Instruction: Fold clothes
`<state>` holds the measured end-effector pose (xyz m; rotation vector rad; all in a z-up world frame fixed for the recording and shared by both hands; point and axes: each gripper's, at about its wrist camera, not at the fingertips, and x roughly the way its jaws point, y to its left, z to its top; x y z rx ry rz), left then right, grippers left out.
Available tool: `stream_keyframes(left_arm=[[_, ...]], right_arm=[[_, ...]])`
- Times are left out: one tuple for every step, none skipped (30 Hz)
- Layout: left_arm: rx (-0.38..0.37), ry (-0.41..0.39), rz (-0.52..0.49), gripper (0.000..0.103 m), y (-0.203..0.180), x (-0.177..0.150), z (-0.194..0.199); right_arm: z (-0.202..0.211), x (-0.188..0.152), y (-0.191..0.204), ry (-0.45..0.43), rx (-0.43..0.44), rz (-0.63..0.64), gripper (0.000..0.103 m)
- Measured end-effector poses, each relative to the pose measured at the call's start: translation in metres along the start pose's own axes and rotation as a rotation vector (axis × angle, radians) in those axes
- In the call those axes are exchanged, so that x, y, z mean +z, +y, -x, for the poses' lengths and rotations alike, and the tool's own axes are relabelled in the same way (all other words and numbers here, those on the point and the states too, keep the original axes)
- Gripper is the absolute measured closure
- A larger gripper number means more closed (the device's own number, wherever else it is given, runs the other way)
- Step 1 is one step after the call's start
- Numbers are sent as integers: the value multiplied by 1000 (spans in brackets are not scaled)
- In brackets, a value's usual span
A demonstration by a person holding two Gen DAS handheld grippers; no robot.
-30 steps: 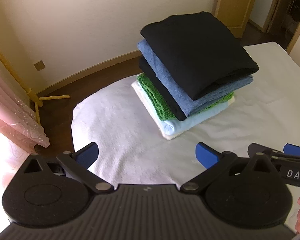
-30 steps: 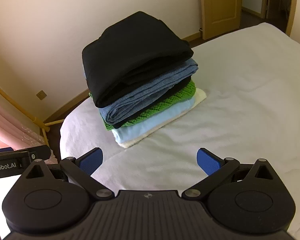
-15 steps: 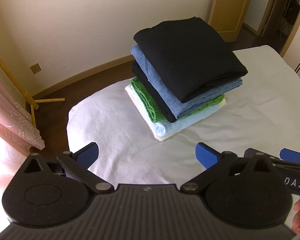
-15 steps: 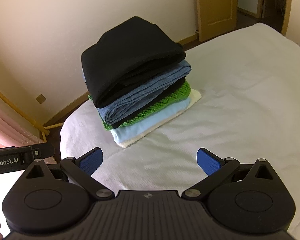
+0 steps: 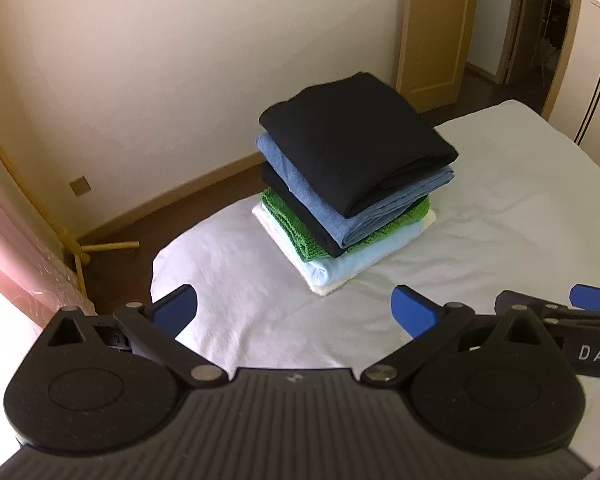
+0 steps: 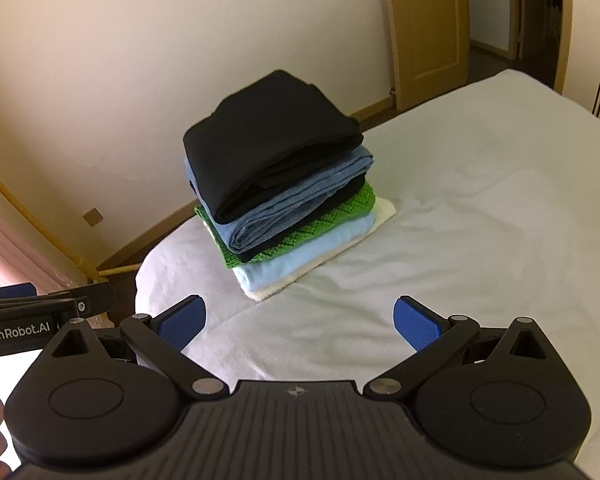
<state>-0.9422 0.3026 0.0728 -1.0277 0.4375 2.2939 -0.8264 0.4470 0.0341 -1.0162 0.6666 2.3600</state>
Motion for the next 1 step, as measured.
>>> stream_keyframes(left_arm=[[-3,-4,3,1,0,-2,6]], right_arm=[[5,-2,0,-10,-4,-4,0]])
